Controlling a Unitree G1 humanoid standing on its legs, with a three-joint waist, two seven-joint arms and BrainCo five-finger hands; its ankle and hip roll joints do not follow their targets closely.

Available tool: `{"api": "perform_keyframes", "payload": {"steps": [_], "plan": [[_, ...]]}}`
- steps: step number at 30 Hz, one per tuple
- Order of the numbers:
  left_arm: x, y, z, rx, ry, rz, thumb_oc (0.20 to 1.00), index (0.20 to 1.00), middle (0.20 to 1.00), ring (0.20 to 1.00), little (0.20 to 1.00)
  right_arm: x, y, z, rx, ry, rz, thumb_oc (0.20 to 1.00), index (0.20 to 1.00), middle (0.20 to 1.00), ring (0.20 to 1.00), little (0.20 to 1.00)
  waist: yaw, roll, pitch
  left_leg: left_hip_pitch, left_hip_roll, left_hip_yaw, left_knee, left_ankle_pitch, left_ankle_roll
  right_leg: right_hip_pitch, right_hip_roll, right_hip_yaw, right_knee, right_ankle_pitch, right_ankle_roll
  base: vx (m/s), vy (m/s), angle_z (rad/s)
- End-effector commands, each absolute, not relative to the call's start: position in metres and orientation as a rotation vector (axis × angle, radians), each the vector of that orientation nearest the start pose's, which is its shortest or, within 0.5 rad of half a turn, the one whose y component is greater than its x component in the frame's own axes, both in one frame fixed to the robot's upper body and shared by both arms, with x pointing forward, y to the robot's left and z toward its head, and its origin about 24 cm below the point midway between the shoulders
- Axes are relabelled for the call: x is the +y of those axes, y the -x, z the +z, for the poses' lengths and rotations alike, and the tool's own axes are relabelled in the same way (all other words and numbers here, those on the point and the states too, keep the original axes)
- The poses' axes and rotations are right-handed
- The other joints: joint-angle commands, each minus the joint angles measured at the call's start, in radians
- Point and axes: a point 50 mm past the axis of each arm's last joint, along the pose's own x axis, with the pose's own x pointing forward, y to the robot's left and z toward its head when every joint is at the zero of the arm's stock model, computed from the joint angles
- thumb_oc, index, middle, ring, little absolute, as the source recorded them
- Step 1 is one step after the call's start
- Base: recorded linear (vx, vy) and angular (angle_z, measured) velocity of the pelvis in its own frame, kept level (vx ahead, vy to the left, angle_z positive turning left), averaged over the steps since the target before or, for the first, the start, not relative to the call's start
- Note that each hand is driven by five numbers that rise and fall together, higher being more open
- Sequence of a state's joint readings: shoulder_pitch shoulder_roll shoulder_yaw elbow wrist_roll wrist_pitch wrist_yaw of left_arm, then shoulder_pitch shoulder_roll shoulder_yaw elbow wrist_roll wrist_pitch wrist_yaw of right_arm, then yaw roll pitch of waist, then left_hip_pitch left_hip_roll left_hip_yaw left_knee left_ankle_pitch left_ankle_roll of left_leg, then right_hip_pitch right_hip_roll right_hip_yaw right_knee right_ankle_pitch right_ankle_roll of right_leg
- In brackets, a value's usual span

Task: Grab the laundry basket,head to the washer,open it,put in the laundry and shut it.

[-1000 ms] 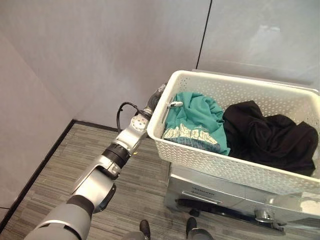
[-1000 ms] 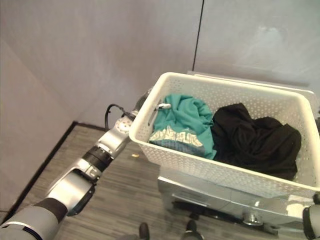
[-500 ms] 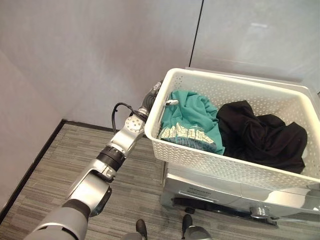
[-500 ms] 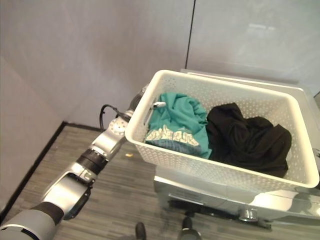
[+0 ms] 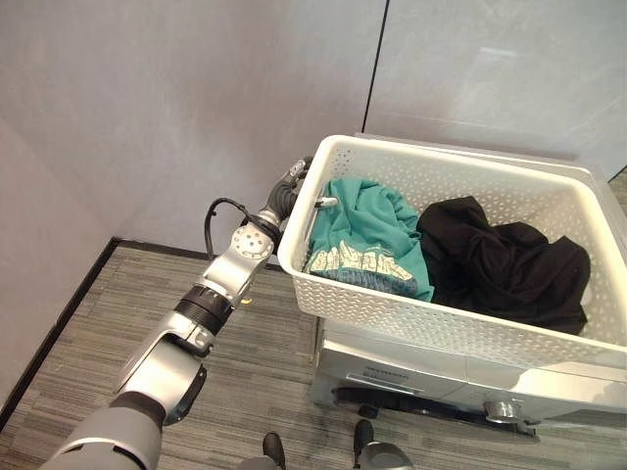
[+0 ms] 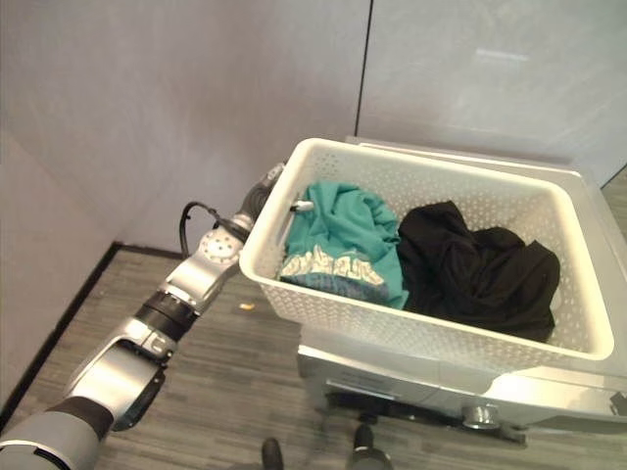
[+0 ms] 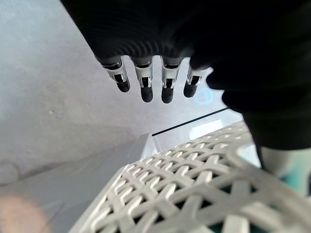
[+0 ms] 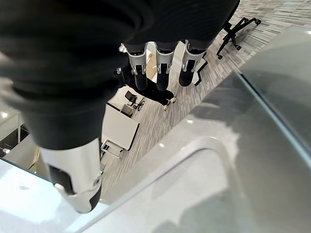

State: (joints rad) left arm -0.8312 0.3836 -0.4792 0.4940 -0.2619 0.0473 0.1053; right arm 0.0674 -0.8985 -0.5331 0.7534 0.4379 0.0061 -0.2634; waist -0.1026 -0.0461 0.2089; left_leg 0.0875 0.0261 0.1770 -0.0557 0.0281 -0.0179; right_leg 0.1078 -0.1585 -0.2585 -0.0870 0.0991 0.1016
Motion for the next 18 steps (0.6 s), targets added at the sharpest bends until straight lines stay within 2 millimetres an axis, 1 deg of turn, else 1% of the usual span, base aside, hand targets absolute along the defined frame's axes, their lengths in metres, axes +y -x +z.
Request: {"api": "perform_keyframes", "payload": {"steps": [1,2,3,4,5,6,7,8,9,10,11,12,13,16,18], "plan": [[0.117,-0.374,0.197,-0.376,-0.431,-0.245,1.000,1.000,1.000,1.000,1.000,-0.528,-0.082,0.148,0.330,0.547,-1.351,1.000,1.000,1.000,1.000,1.000,0.047,0.023,-0.035,0.000,0.071,0.035,0.066,-0.092,-0.017,0.018,-0.009,-0.059,0.049,-0.099,0.017,-0.01,-0.006,0.05],[0.125,-0.369,0.194,-0.380,-0.437,-0.245,1.000,1.000,1.000,1.000,1.000,-0.530,-0.064,0.143,0.372,0.555,-1.380,1.000,1.000,1.000,1.000,1.000,0.055,0.021,-0.036,-0.006,0.071,0.028,0.068,-0.092,-0.016,0.019,-0.010,-0.066,0.048,-0.099,0.017,0.00,-0.007,0.10],[0.135,-0.366,0.192,-0.382,-0.442,-0.228,1.000,1.000,1.000,1.000,1.000,-0.529,-0.052,0.131,0.413,0.538,-1.396,1.000,1.000,1.000,1.000,1.000,0.062,0.019,-0.031,-0.009,0.072,0.025,0.069,-0.091,-0.016,0.019,-0.010,-0.071,0.049,-0.099,0.017,0.00,-0.009,0.16],[0.135,-0.365,0.191,-0.380,-0.443,-0.231,1.000,1.000,1.000,1.000,1.000,-0.529,-0.050,0.130,0.416,0.539,-1.396,1.000,1.000,1.000,1.000,1.000,0.063,0.018,-0.033,-0.010,0.071,0.024,0.070,-0.091,-0.016,0.019,-0.010,-0.072,0.049,-0.099,0.017,-0.01,-0.015,0.12],[0.162,-0.349,0.188,-0.409,-0.487,-0.187,1.000,1.000,1.000,1.000,1.000,-0.520,-0.024,0.089,0.547,0.475,-1.401,1.000,1.000,1.000,1.000,1.000,0.082,0.015,-0.024,-0.018,0.072,0.012,0.074,-0.092,-0.015,0.018,-0.009,-0.079,0.050,-0.101,0.017,0.00,-0.020,0.07],[0.174,-0.341,0.183,-0.407,-0.500,-0.164,1.000,1.000,1.000,1.000,1.000,-0.513,-0.017,0.070,0.597,0.439,-1.390,1.000,1.000,1.000,1.000,1.000,0.090,0.016,-0.018,-0.019,0.074,0.009,0.076,-0.097,-0.016,0.019,-0.008,-0.080,0.051,-0.105,0.018,-0.02,-0.018,0.05],[0.175,-0.340,0.182,-0.404,-0.502,-0.163,1.000,1.000,1.000,1.000,1.000,-0.512,-0.017,0.070,0.598,0.440,-1.387,1.000,1.000,1.000,1.000,1.000,0.088,0.013,-0.021,-0.022,0.073,0.009,0.076,-0.092,-0.015,0.016,-0.010,-0.080,0.050,-0.102,0.017,-0.02,-0.023,0.09],[0.211,-0.318,0.157,-0.336,-0.515,-0.075,1.000,1.000,1.000,1.000,1.000,-0.485,-0.007,0.018,0.697,0.301,-1.331,1.000,1.000,1.000,1.000,1.000,0.104,0.010,-0.009,-0.031,0.075,0.005,0.081,-0.093,-0.014,0.011,-0.010,-0.081,0.052,-0.102,0.015,-0.02,-0.020,0.12],[0.227,-0.307,0.143,-0.288,-0.513,-0.031,1.000,1.000,1.000,1.000,1.000,-0.472,0.002,-0.004,0.750,0.236,-1.323,1.000,1.000,1.000,1.000,1.000,0.113,0.013,-0.003,-0.031,0.076,0.003,0.084,-0.098,-0.015,0.013,-0.010,-0.081,0.052,-0.106,0.015,-0.02,-0.020,0.05],[0.229,-0.306,0.143,-0.285,-0.515,-0.028,1.000,1.000,1.000,1.000,1.000,-0.472,0.001,-0.004,0.751,0.238,-1.319,1.000,1.000,1.000,1.000,1.000,0.110,0.009,-0.006,-0.034,0.074,0.004,0.084,-0.093,-0.014,0.010,-0.011,-0.081,0.051,-0.102,0.014,0.00,0.000,0.00],[0.267,-0.276,0.115,-0.173,-0.583,0.088,1.000,1.000,1.000,1.000,1.000,-0.434,0.016,-0.053,0.895,0.095,-1.252,1.000,1.000,1.000,1.000,1.000,0.125,0.008,0.001,-0.040,0.074,0.002,0.091,-0.095,-0.015,0.011,-0.011,-0.087,0.050,-0.104,0.011,0.00,0.000,0.00],[0.278,-0.263,0.106,-0.134,-0.616,0.124,1.000,1.000,1.000,1.000,1.000,-0.423,0.021,-0.065,0.937,0.053,-1.238,1.000,1.000,1.000,1.000,1.000,0.130,0.006,0.001,-0.041,0.074,0.002,0.092,-0.095,-0.015,0.012,-0.011,-0.088,0.049,-0.104,0.010,0.00,-0.046,0.07],[0.300,-0.238,0.086,-0.029,-0.662,0.191,1.000,1.000,1.000,1.000,1.000,-0.395,0.040,-0.091,1.074,-0.030,-1.201,1.000,1.000,1.000,1.000,1.000,0.142,0.000,0.004,-0.045,0.076,0.001,0.097,-0.096,-0.018,0.012,-0.011,-0.089,0.050,-0.105,0.008,0.00,-0.041,0.10],[0.323,-0.204,0.055,0.122,-0.652,0.289,1.000,1.000,1.000,1.000,1.000,-0.354,0.068,-0.117,1.260,-0.143,-1.151,1.000,1.000,1.000,1.000,1.000,0.165,-0.003,0.008,-0.048,0.080,-0.004,0.104,-0.101,-0.020,0.019,-0.010,-0.101,0.053,-0.112,0.005,0.00,-0.032,0.11],[0.327,-0.192,0.035,0.208,-0.635,0.315,1.000,1.000,1.000,1.000,1.000,-0.332,0.075,-0.129,1.360,-0.185,-1.101,1.000,1.000,1.000,1.000,1.000,0.175,-0.004,0.008,-0.050,0.081,-0.007,0.103,-0.099,-0.021,0.020,-0.010,-0.109,0.054,-0.114,0.004,0.01,-0.013,0.20]]}}
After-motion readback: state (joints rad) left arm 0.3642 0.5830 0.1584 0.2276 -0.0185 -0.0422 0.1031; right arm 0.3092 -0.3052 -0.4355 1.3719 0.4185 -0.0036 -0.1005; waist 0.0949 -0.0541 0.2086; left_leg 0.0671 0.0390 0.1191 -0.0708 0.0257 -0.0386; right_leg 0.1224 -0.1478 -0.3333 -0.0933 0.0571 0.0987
